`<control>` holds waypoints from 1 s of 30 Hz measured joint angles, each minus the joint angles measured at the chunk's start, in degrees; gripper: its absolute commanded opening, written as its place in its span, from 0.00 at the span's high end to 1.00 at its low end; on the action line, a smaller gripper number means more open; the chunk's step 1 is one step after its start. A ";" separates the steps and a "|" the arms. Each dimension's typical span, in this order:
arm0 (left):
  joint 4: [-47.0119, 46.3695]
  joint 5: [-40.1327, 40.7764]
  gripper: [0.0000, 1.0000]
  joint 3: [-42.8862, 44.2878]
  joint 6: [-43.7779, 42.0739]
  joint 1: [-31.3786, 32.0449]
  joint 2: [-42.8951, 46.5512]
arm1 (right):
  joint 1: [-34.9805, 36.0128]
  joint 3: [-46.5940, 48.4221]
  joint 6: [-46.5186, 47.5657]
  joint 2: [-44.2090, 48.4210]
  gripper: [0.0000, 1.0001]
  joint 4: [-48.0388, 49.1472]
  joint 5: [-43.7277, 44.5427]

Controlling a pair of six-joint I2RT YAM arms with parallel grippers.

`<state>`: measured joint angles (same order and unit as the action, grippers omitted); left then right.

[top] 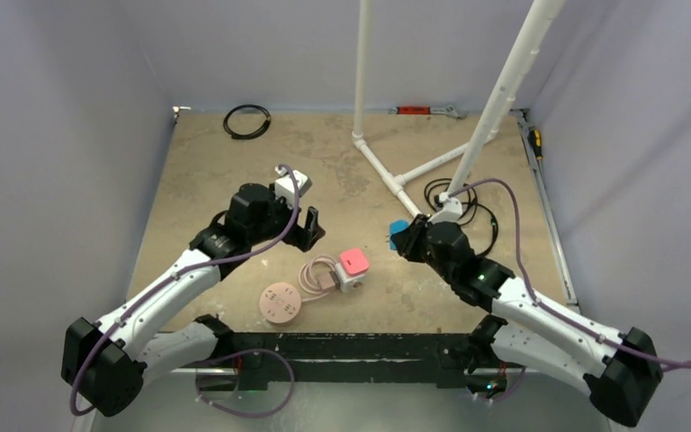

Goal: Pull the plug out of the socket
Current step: Place the plug at the center of the board.

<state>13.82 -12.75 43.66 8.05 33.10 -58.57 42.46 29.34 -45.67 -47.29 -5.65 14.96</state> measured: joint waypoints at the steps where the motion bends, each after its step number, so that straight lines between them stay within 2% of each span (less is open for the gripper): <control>1: 0.02 0.94 0.19 0.00 0.44 -0.79 0.00 | 2.01 1.09 0.76 -1.38 1.00 -1.49 2.89; 5: 0.31 5.16 0.19 0.02 1.81 -2.71 0.00 | 6.60 5.03 2.60 -9.09 1.00 -5.77 10.69; 12: 1.29 10.60 0.19 0.02 1.97 -2.99 0.04 | 7.87 10.49 3.67 -22.51 1.00 -12.02 21.33; 16: 1.73 12.28 0.19 0.07 1.95 -2.99 0.04 | 8.13 15.30 3.48 -28.98 0.97 -15.08 25.94; 24: 1.81 13.33 0.19 0.07 1.92 -2.97 0.04 | 8.28 19.85 3.06 -39.39 0.94 -17.86 27.56; 30: 2.19 13.66 0.19 0.09 1.92 -2.99 0.04 | 8.66 22.67 3.06 -44.72 0.86 -20.33 28.55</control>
<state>16.01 0.91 43.75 9.98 30.11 -58.52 51.11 52.01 -42.61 -92.01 -25.98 43.51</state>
